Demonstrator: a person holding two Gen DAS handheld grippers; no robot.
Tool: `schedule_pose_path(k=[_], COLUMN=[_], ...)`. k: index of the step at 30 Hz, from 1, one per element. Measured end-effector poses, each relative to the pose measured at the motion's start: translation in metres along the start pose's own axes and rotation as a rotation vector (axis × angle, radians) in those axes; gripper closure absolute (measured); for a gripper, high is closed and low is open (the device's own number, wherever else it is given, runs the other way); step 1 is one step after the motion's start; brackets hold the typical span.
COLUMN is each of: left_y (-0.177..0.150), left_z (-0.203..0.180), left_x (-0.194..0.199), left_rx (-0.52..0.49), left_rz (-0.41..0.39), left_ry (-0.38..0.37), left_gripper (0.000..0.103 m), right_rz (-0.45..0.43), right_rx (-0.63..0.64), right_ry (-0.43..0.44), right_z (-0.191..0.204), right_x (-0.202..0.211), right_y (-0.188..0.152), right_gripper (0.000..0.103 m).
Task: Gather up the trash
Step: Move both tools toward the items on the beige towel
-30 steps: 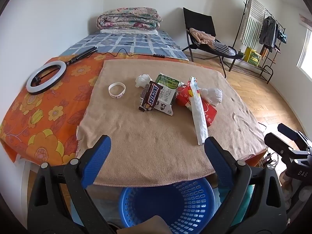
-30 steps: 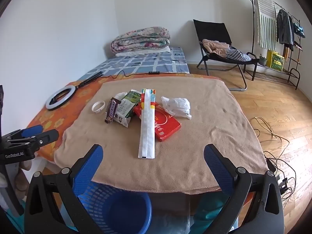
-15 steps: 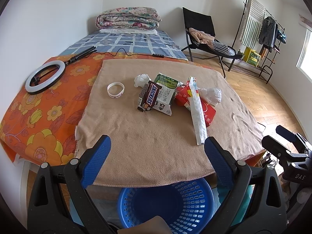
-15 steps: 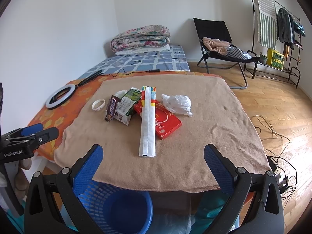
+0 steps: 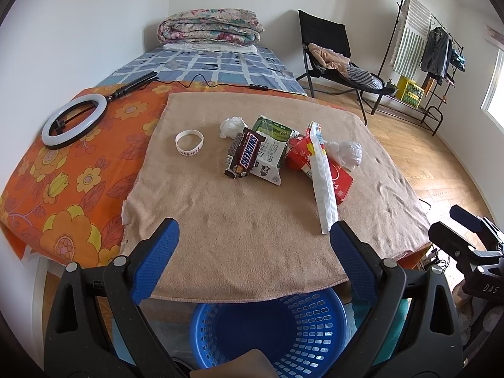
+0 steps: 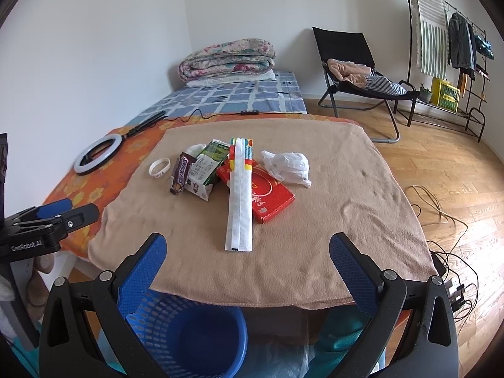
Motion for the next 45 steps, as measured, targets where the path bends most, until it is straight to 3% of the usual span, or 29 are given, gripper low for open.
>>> schedule_pose_path(k=[22, 29, 42, 45], left_y=[0.000, 0.004, 0.037, 0.045], left_z=[0.017, 0.015, 0.011, 0.009], left_x=[-0.018, -0.023, -0.052, -0.071], left_rx=[0.007, 0.000, -0.030, -0.026], left_rz=[0.006, 0.027, 0.054, 0.075], left_ry=[0.016, -0.001, -0.045, -0.072], left_gripper=[0.005, 0.005, 0.005, 0.013], right_rz=[0.105, 0.024, 0.041, 0.049], right_rx=[-0.006, 0.051, 0.077, 0.064], right_ry=[0.005, -0.020, 0.046, 0.072], right_z=[0.007, 0.003, -0.010, -0.012], right_x=[-0.015, -0.017, -0.038, -0.047], right_y=[0.006, 0.008, 0.013, 0.014], right_gripper=[0.000, 0.000, 0.000, 0.001])
Point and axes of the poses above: each gripper's, at about its wrist camera, not at the fingertips, and x roughly against the way its jaws point, z to its left, y to its top, the point moved 2 cm from there along -x, roughly the way its jaws point, and after that the axes turned 9 degrees about y, right-handed, at the moved point
